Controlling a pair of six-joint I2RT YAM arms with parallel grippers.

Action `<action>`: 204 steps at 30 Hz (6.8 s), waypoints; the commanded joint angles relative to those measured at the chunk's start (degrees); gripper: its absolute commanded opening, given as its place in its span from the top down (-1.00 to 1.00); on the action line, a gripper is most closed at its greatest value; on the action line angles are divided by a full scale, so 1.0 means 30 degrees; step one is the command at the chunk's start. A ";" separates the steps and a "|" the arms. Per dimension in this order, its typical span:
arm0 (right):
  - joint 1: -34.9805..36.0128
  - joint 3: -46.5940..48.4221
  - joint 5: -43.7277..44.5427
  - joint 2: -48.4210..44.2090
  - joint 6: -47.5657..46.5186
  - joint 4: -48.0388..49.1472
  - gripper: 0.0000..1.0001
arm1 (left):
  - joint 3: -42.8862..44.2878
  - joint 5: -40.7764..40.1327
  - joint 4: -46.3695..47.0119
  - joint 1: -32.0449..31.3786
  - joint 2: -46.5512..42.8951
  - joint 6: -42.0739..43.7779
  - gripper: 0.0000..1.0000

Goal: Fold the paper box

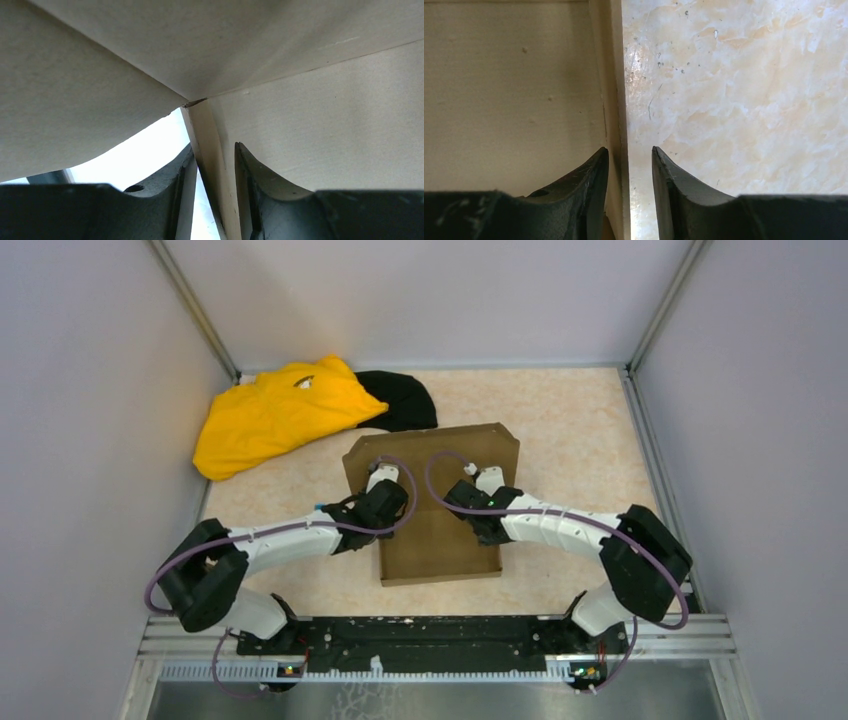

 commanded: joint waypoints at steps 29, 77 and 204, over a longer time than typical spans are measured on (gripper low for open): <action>-0.0398 -0.1470 -0.1888 -0.2841 -0.1537 0.2562 0.24 | 0.1131 -0.0463 -0.5964 -0.1451 0.0288 -0.2765 0.61; -0.4896 0.3956 -0.5274 -0.0182 -0.6542 0.5153 0.24 | 0.4830 -0.1800 -0.1851 0.0862 0.5085 -0.0933 0.28; -0.3066 0.1957 -0.9395 -0.2723 -0.4034 1.1891 -0.68 | -0.1619 0.4621 -0.2562 1.1384 -0.2230 -0.2335 -0.95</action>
